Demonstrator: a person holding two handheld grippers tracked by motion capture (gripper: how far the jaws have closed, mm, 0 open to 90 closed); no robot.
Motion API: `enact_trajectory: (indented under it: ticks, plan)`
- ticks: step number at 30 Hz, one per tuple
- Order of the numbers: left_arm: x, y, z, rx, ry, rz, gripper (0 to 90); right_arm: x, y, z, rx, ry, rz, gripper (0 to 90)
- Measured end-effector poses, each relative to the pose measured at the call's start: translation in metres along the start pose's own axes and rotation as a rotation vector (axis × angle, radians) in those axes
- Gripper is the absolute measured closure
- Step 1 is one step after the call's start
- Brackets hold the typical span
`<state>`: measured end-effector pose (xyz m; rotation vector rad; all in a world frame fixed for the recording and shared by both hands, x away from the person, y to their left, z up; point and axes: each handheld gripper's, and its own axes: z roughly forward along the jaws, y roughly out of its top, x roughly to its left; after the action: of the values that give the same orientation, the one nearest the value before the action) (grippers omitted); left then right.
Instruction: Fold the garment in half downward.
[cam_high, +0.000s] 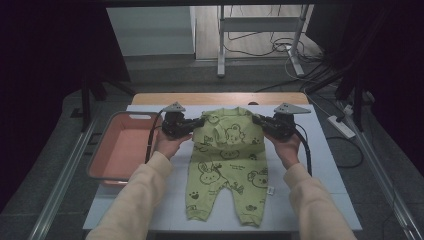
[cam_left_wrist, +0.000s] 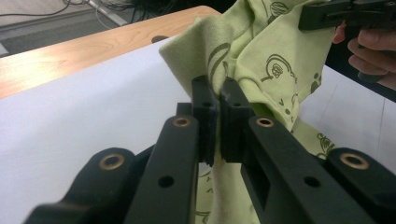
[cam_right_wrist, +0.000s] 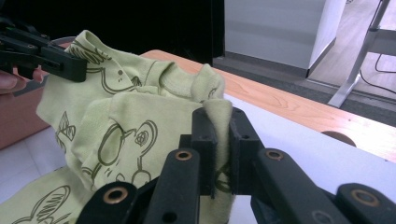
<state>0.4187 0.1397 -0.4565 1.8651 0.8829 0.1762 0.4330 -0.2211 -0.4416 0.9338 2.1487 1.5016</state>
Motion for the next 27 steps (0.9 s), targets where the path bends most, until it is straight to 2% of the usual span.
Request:
enact_trajectory:
  ticks: [11, 21, 27]
  plan:
    - [-0.006, -0.007, -0.004, -0.005, -0.014, 0.006, 85.3, 0.009, -0.007, -0.006, -0.008, 0.021, -0.006, 82.4]
    - [-0.018, -0.024, -0.011, -0.035, -0.034, -0.009, 85.3, 0.021, -0.019, -0.018, -0.023, 0.047, 0.002, 82.1]
    - [-0.022, -0.034, -0.013, -0.036, -0.042, -0.013, 85.3, 0.028, -0.028, -0.023, -0.022, 0.062, 0.001, 82.1]
